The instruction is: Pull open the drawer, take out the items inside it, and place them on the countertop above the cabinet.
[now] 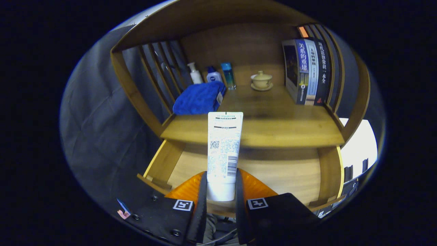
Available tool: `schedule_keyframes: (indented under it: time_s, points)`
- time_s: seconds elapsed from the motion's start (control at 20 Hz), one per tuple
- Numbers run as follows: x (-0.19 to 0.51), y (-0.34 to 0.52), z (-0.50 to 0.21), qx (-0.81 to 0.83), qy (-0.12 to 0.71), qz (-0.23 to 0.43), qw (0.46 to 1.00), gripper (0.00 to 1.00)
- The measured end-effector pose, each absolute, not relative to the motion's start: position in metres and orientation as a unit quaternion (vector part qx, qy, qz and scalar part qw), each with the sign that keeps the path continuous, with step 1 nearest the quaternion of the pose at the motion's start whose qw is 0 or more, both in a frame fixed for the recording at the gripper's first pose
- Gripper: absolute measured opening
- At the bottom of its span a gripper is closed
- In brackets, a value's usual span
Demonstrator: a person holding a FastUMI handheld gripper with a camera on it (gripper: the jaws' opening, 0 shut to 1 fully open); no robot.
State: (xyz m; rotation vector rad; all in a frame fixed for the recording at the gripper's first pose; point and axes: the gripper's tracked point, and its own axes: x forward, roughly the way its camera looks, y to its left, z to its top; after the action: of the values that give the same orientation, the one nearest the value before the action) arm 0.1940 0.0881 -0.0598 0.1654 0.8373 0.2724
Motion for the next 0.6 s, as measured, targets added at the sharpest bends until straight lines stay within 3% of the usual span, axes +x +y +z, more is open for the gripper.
schedule_keyframes:
  time_s: [0.4, 0.6]
  points:
    - [0.301, 0.072, -0.057, 0.027, 0.330, 0.077, 0.940, 0.44]
    - [0.315, 0.069, -0.072, -0.002, 0.355, 0.062, 0.933, 0.44]
